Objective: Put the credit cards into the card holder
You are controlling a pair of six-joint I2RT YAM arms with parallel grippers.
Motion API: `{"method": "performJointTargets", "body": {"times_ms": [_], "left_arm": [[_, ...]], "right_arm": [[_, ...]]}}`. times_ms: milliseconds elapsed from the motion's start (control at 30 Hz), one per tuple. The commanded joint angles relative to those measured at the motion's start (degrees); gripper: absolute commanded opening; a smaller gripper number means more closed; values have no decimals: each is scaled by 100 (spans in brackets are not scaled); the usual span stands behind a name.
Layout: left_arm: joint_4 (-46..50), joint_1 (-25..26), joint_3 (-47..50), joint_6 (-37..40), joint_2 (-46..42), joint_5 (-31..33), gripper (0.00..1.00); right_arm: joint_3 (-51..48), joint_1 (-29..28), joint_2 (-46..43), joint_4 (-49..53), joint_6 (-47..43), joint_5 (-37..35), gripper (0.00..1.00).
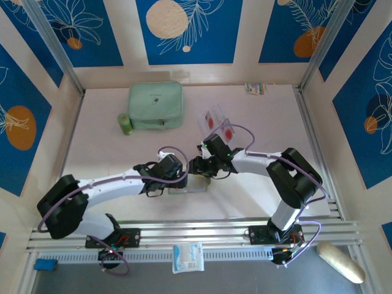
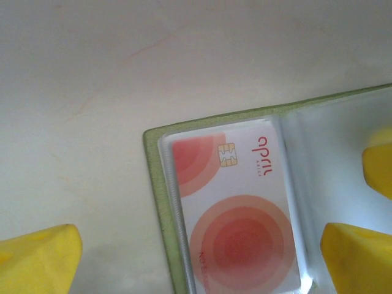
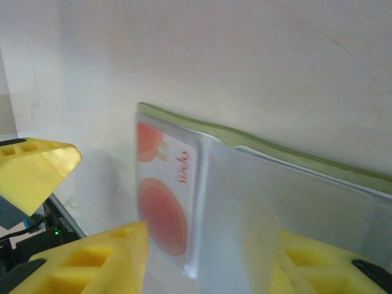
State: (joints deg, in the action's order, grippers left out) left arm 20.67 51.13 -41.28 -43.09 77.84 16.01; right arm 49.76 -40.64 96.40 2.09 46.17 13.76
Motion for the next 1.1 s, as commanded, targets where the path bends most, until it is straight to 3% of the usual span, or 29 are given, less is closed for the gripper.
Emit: {"method": "performJointTargets", "body": {"times_ms": [0, 667, 1067], "left_arm": [[301, -49, 51, -27, -360, 290, 100], [631, -261, 415, -180, -1366, 548, 100], [544, -279, 454, -199, -1343, 546, 100]], "right_arm": [[246, -203, -162, 212, 30, 93, 50], [1080, -811, 1130, 53, 371, -76, 52], [1080, -770, 954, 115, 347, -22, 52]]}}
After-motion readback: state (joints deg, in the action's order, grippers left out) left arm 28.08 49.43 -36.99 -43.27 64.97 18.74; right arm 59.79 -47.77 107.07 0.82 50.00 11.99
